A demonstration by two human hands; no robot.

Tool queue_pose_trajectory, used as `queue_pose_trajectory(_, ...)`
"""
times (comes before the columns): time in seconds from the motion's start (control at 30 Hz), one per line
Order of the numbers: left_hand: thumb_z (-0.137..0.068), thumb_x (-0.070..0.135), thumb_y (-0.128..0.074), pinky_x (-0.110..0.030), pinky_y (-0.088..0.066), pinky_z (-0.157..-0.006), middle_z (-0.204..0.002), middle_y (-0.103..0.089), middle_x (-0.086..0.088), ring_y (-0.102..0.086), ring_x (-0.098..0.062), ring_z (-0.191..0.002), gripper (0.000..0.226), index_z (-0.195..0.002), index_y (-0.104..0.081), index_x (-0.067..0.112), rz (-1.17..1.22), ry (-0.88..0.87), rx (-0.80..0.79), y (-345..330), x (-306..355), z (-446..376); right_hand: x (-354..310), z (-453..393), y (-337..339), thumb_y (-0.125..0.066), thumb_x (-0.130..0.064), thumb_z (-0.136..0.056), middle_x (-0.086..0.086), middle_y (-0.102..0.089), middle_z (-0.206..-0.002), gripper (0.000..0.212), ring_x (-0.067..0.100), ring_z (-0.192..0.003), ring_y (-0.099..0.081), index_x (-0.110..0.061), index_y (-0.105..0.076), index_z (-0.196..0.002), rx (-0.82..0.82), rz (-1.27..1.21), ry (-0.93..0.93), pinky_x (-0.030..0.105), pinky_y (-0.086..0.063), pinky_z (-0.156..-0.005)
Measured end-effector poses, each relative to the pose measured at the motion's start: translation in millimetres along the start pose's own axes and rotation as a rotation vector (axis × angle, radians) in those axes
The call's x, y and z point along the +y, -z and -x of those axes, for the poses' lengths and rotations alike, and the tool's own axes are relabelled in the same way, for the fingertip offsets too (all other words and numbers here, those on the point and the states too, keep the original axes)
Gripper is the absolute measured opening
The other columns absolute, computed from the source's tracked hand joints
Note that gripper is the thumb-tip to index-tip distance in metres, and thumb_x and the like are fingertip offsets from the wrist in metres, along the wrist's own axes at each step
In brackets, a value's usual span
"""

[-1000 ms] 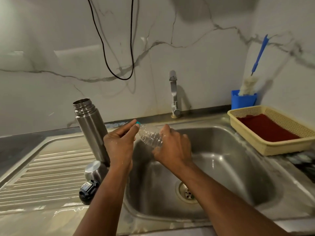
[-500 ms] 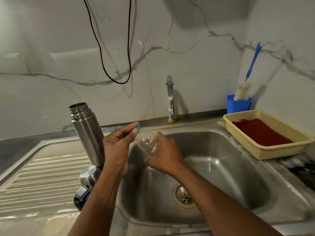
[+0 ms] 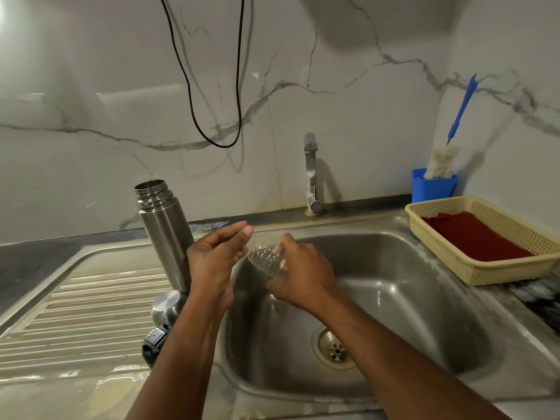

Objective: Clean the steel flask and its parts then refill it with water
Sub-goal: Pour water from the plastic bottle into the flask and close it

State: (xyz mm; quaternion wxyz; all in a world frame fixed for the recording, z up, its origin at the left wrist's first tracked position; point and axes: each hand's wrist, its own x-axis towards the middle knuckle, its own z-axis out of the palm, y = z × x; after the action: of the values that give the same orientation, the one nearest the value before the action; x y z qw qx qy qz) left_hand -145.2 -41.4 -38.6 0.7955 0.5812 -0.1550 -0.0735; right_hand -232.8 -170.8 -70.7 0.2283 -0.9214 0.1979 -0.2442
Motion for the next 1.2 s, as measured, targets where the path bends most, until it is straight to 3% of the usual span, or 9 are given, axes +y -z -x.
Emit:
queue_pose_trajectory(0.1, -0.091, 0.000, -0.071, -0.029, -0.059, -0.086, -0.102, -0.080, -0.007, -0.073, -0.018, -0.096, 0.023, -0.113, -0.078, 0.006, 0.000, -0.035, -0.133, -1, 0, 1, 4, -3, -6, -0.086, -0.040, -0.053, -0.009, -0.072, -0.090, 0.049, 0.010, -0.079, -0.070, -0.029, -0.064, -0.095, -0.151, -0.325, -0.073, 0.036, -0.063, -0.068)
queue_pose_trajectory(0.17, -0.098, -0.004, -0.061, -0.025, -0.058, -0.087, -0.114, -0.079, -0.009, -0.072, -0.016, -0.105, 0.028, -0.121, -0.074, 0.004, 0.010, -0.041, -0.205, -3, 2, 2, 4, -2, -4, -0.087, -0.023, -0.059, -0.008, -0.073, -0.079, 0.033, 0.007, -0.071, -0.069, -0.025, -0.068, -0.087, -0.253, -0.542, -0.051, 0.033, -0.060, -0.065)
queue_pose_trajectory(0.3, -0.099, -0.002, -0.056, -0.035, -0.057, -0.095, -0.119, -0.077, -0.013, -0.072, -0.021, -0.114, 0.031, -0.123, -0.072, 0.005, 0.099, -0.041, -0.193, -5, 7, 3, -1, 1, -3, -0.085, -0.011, -0.062, -0.002, -0.072, -0.077, 0.031, 0.011, -0.068, -0.067, -0.019, -0.071, -0.088, -0.290, -0.716, -0.039, 0.036, -0.055, -0.064)
queue_pose_trajectory(0.5, -0.072, 0.022, -0.091, -0.046, -0.061, -0.095, -0.098, -0.079, -0.019, -0.078, -0.029, -0.094, 0.042, -0.104, -0.078, -0.001, 0.054, -0.085, 0.102, -10, -4, 9, -11, 3, -11, -0.084, -0.037, -0.055, -0.010, -0.072, -0.090, 0.053, 0.012, -0.078, -0.071, -0.030, -0.060, -0.101, -0.040, -0.318, -0.107, 0.035, -0.063, -0.068)
queue_pose_trajectory(0.7, -0.075, 0.033, -0.089, -0.047, -0.061, -0.096, -0.092, -0.080, -0.014, -0.078, -0.027, -0.093, 0.042, -0.099, -0.080, -0.001, 0.037, -0.048, 0.137, -16, -12, 11, -13, 2, -9, -0.086, -0.042, -0.063, -0.005, -0.070, -0.099, 0.059, 0.023, -0.087, -0.070, -0.031, -0.054, -0.111, 0.006, -0.094, -0.108, 0.030, -0.053, -0.065)
queue_pose_trajectory(0.8, -0.077, 0.032, -0.086, -0.051, -0.060, -0.097, -0.096, -0.079, -0.022, -0.076, -0.036, -0.096, 0.041, -0.097, -0.080, -0.004, 0.079, -0.025, 0.068, -12, -13, 7, -8, -1, -4, -0.084, -0.039, -0.051, -0.006, -0.075, -0.089, 0.054, 0.018, -0.081, -0.072, -0.024, -0.067, -0.099, -0.169, -0.394, -0.117, 0.037, -0.061, -0.069)
queue_pose_trajectory(0.87, -0.077, 0.032, -0.086, -0.053, -0.058, -0.100, -0.098, -0.078, -0.024, -0.076, -0.036, -0.097, 0.042, -0.096, -0.079, -0.005, 0.077, 0.013, 0.043, -8, -11, 5, -5, -1, -1, -0.082, -0.021, -0.055, 0.005, -0.076, -0.078, 0.031, 0.021, -0.069, -0.071, -0.015, -0.073, -0.084, -0.409, -0.694, -0.123, 0.043, -0.059, -0.063)
queue_pose_trajectory(1.0, -0.083, 0.028, -0.081, -0.052, -0.057, -0.102, -0.100, -0.077, -0.020, -0.075, -0.030, -0.094, 0.030, -0.094, -0.079, -0.001, 0.090, 0.111, -0.056, -8, -8, 9, 7, 2, 12, -0.070, -0.001, -0.067, 0.022, -0.068, -0.075, 0.021, 0.030, -0.065, -0.064, -0.001, -0.067, -0.088, -0.730, -0.983, -0.145, 0.030, -0.048, -0.054)
queue_pose_trajectory(1.2, -0.091, 0.024, -0.078, -0.039, -0.062, -0.087, -0.096, -0.078, -0.013, -0.074, -0.025, -0.090, 0.026, -0.100, -0.078, 0.000, 0.068, -0.017, -0.027, -15, -10, 15, 7, -3, 11, -0.080, -0.006, -0.077, 0.015, -0.068, -0.083, 0.018, 0.030, -0.078, -0.066, -0.008, -0.071, -0.093, -0.670, -0.998, -0.110, 0.039, -0.055, -0.074)
